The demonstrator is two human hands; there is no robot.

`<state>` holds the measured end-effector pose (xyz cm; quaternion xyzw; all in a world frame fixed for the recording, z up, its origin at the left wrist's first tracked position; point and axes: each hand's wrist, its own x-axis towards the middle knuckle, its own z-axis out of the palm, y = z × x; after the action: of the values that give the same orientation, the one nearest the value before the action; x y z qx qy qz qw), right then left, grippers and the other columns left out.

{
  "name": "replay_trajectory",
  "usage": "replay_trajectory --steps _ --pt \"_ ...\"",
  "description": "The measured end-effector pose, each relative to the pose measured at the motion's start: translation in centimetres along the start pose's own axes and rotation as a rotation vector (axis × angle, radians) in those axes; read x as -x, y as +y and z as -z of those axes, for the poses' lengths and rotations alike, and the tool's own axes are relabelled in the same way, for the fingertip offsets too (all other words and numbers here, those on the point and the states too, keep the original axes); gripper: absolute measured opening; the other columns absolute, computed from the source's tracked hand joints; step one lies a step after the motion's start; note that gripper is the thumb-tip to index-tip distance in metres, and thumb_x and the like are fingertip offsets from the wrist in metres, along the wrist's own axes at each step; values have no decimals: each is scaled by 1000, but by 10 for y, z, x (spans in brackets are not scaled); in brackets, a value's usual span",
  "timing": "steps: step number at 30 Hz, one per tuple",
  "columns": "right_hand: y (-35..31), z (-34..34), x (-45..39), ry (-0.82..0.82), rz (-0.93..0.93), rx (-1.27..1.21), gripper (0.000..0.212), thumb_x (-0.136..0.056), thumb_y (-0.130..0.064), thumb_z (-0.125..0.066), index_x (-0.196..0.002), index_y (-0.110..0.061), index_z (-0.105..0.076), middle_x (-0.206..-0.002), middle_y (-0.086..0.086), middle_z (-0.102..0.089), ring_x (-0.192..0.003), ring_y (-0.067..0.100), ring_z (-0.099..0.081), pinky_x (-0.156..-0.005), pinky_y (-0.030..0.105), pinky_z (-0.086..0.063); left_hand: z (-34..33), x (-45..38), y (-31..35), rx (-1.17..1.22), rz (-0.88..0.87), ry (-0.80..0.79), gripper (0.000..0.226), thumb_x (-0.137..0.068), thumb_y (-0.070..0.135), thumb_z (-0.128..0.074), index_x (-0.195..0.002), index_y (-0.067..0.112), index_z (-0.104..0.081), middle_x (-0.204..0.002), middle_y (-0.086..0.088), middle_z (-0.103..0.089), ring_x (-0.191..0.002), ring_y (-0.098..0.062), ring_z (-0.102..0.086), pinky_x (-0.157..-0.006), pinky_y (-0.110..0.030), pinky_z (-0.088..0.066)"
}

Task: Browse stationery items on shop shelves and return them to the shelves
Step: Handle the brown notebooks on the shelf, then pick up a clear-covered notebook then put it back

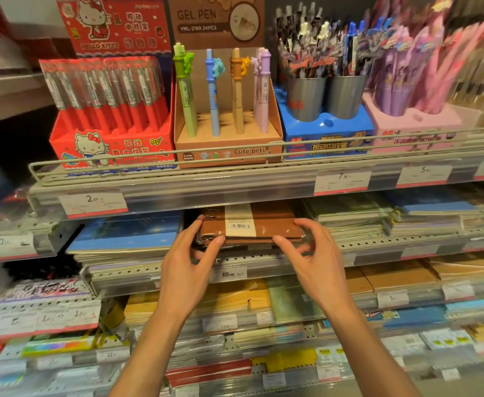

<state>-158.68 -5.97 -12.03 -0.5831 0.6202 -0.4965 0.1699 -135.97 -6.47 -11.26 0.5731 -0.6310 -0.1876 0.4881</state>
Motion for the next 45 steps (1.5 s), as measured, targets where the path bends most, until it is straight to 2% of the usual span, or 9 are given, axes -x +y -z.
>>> replay_trajectory --steps 13,19,24,27,31,35,39,41,45 --pt "6 -20 -14 70 22 48 59 -89 -57 -58 -140 -29 -52 -119 -7 -50 -74 0 -59 -83 34 -55 -13 -12 0 -31 -14 70 60 -91 46 -60 -144 23 -46 -112 7 -51 -81 6 -57 -71 -2 -43" --pt "11 -10 -11 51 -40 -45 61 -91 -50 -63 -145 -31 -42 -112 -12 -61 -79 -2 -63 -86 28 -52 -13 -6 -1 23 -27 83 55 -93 38 -61 -144 23 -45 -118 8 -50 -84 4 -59 -73 -1 -42" --pt "29 17 7 110 -65 -153 39 -96 -36 -61 -133 -32 -52 -110 -17 -61 -86 1 -63 -71 19 -54 -16 11 -3 151 18 160 41 -95 29 -60 -135 25 -51 -115 8 -53 -83 -1 -61 -70 -11 -50" --pt "57 32 18 186 -144 -135 24 -97 -31 -59 -121 -28 -58 -98 -10 -63 -81 5 -62 -71 21 -52 -25 25 -4 225 31 228 29 -95 23 -59 -124 25 -55 -96 1 -58 -71 -5 -58 -63 -15 -49" --pt "110 38 30 201 -326 -46 13 -97 -25 -58 -109 -20 -62 -88 -4 -66 -80 13 -64 -72 31 -52 -42 43 -15 260 70 286 20 -94 18 -60 -114 22 -57 -106 -1 -51 -73 -8 -57 -61 -12 -47" --pt "156 17 33 40 -501 124 10 -95 -13 -54 -95 -16 -64 -91 5 -70 -87 28 -66 -77 38 -53 -72 66 -29 317 197 29 11 -96 11 -56 -102 20 -60 -85 -4 -63 -66 -7 -60 -56 -13 -47" --pt "174 -10 31 -127 -586 148 19 -95 -20 -58 -111 -10 -63 -105 9 -70 -94 26 -64 -82 33 -51 -113 85 -64 290 435 -376 15 -96 11 -54 -106 19 -62 -96 -7 -68 -87 -22 -66 -73 -26 -54" --pt "178 -17 31 -144 -605 143 28 -96 -25 -60 -119 -8 -59 -107 6 -68 -100 28 -64 -84 32 -49 -128 92 -78 261 511 -460 16 -96 9 -55 -109 17 -62 -99 -7 -69 -91 -23 -65 -77 -30 -54" --pt "185 -19 34 -163 -683 64 32 -92 -21 -67 -119 -8 -52 -84 -6 -52 -98 27 -61 -88 34 -47 -146 99 -87 203 519 -538 18 -97 13 -54 -99 28 -63 -100 4 -67 -96 -19 -64 -87 -33 -53"
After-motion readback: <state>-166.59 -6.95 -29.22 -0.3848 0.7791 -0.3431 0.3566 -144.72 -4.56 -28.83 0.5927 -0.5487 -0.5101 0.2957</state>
